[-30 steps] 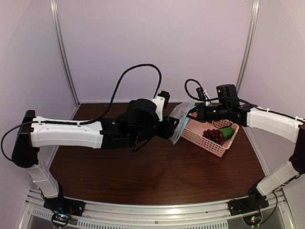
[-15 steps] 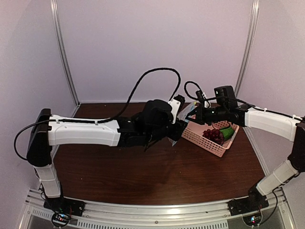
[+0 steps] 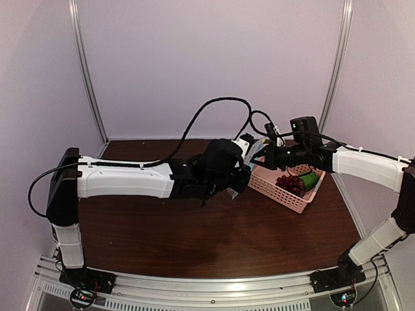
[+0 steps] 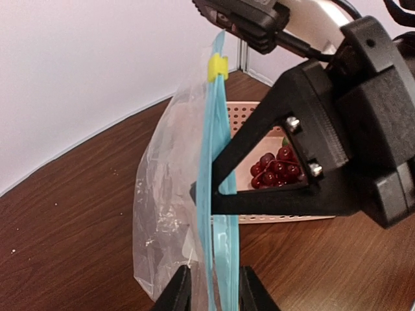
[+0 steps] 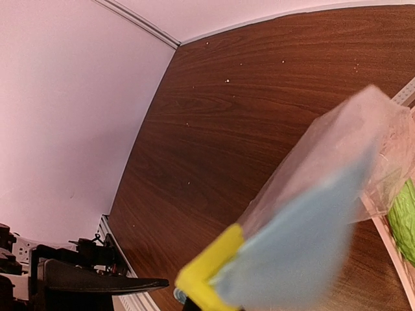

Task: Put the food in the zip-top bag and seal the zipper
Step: Adjust the zipper food storage bag at the center of the board.

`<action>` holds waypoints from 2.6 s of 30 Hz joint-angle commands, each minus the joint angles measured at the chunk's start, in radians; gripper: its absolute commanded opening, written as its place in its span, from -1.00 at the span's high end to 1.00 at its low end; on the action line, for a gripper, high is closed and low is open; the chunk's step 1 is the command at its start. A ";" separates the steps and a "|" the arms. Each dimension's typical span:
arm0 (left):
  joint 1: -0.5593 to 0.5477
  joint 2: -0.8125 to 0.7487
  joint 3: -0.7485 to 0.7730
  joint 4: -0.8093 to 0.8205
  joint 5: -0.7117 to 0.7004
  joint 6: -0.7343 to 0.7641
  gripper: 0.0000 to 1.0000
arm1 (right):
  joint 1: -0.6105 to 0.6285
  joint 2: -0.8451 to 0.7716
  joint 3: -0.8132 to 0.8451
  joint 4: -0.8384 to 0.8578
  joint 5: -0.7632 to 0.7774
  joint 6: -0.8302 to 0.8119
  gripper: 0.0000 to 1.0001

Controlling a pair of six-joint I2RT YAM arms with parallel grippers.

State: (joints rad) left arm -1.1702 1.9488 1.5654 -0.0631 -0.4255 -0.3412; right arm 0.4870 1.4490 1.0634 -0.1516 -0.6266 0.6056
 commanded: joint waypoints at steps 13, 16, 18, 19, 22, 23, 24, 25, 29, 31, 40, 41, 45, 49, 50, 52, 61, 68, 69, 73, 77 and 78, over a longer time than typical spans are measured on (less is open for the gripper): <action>0.028 0.031 0.024 -0.005 -0.001 -0.018 0.54 | 0.009 -0.025 -0.014 0.016 -0.025 -0.009 1.00; 0.032 0.036 0.027 -0.006 -0.005 -0.015 0.55 | 0.010 -0.025 -0.020 0.020 -0.030 -0.010 1.00; 0.036 0.042 0.028 -0.003 0.001 -0.014 0.56 | 0.011 -0.028 -0.023 0.022 -0.030 -0.010 1.00; 0.039 0.043 0.027 -0.001 0.005 -0.016 0.57 | 0.010 -0.028 -0.025 0.023 -0.032 -0.012 1.00; 0.045 0.047 0.026 0.003 0.019 -0.022 0.70 | 0.011 -0.032 -0.030 0.023 -0.029 -0.014 1.00; 0.047 0.046 0.025 0.003 0.021 -0.022 0.75 | 0.012 -0.033 -0.031 0.021 -0.025 -0.016 1.00; 0.046 0.045 0.025 0.003 0.020 -0.022 0.83 | 0.011 -0.033 -0.031 0.017 -0.022 -0.018 1.00; 0.046 0.042 0.025 0.000 0.017 -0.022 0.92 | 0.011 -0.034 -0.031 0.014 -0.018 -0.021 1.00; 0.046 0.010 0.001 0.003 -0.006 -0.014 1.00 | 0.011 -0.034 -0.032 0.003 -0.005 -0.034 1.00; 0.046 -0.009 -0.012 0.003 -0.012 -0.005 1.00 | 0.010 -0.032 -0.034 0.002 0.003 -0.039 1.00; 0.048 -0.058 -0.043 -0.017 -0.015 0.005 1.00 | 0.005 -0.016 -0.033 -0.004 0.031 -0.055 1.00; 0.049 -0.061 -0.046 -0.021 -0.015 0.007 1.00 | 0.005 -0.017 -0.033 -0.005 0.033 -0.055 1.00; 0.052 -0.069 -0.055 -0.022 0.013 0.012 1.00 | 0.004 -0.019 -0.033 -0.005 0.039 -0.058 1.00; 0.053 -0.061 -0.059 0.034 0.141 0.035 0.34 | 0.004 -0.019 -0.031 -0.003 0.033 -0.059 1.00; 0.052 -0.054 -0.050 0.035 0.152 0.034 0.25 | 0.004 -0.018 -0.031 0.000 0.033 -0.056 1.00; 0.053 -0.030 -0.023 0.023 0.155 0.032 0.23 | 0.004 -0.017 -0.031 0.002 0.030 -0.052 1.00; 0.060 0.032 0.049 -0.023 0.106 0.021 0.37 | 0.004 -0.029 -0.038 0.005 0.021 -0.051 1.00; 0.075 0.061 0.056 -0.036 0.111 0.013 0.44 | 0.005 -0.027 -0.045 0.025 -0.008 -0.039 1.00; 0.078 0.067 0.056 -0.036 0.112 0.011 0.45 | 0.005 -0.028 -0.047 0.029 -0.013 -0.038 1.00; 0.089 0.085 0.061 -0.042 0.109 0.004 0.49 | 0.004 -0.032 -0.054 0.036 -0.019 -0.033 1.00; 0.093 0.078 0.062 -0.058 0.076 0.003 0.77 | 0.004 -0.038 -0.060 0.030 -0.012 -0.039 1.00; 0.094 0.070 0.058 -0.058 0.068 0.007 0.81 | 0.004 -0.040 -0.061 0.026 -0.006 -0.045 1.00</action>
State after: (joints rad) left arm -1.0855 2.0254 1.5993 -0.1150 -0.3176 -0.3317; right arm 0.4885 1.4437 1.0183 -0.1375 -0.6315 0.5644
